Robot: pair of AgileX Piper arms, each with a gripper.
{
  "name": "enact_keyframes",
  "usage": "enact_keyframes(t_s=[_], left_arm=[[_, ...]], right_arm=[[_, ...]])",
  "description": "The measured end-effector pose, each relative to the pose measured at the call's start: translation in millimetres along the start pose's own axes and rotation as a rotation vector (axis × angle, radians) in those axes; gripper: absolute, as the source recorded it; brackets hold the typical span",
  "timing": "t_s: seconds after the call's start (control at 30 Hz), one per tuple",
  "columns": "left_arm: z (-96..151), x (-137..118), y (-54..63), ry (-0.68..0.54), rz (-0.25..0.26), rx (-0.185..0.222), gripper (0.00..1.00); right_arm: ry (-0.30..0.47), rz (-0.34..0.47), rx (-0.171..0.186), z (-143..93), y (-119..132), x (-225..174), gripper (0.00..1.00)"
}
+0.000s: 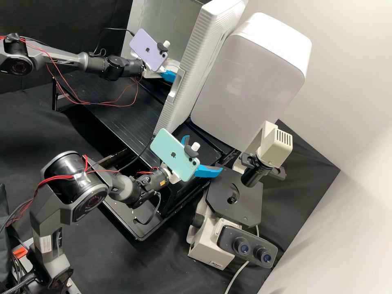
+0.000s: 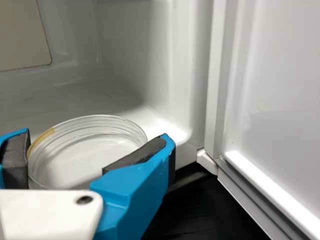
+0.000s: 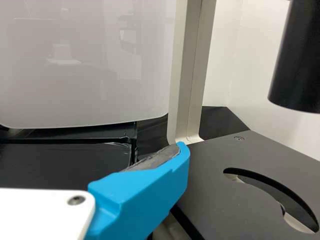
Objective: Place the petri dish in the incubator
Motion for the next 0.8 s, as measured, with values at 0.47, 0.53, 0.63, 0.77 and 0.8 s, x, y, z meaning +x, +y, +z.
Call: enact_keyframes(t_s=[0.47,0.53,0.63,0.77,0.8], left_arm=[[-30,11,10.8,0.03,0.009,-0.073,0.0],[-37,15,10.9,0.044,0.012,-0.075,0.0],[-46,18,15.6,0.064,0.029,-0.086,0.0],[-52,22,17.4,0.08,0.038,-0.103,0.0],[-54,22,18.5,0.087,0.042,-0.104,0.0]], right_arm=[[0.0,0.0,0.0,0,0,0,1.0],[0.0,0.0,0.0,0,0,0,1.0],[0.0,0.0,0.0,0,0,0,1.0],[0.0,0.0,0.0,0,0,0,1.0],[0.0,0.0,0.0,0,0,0,1.0]])
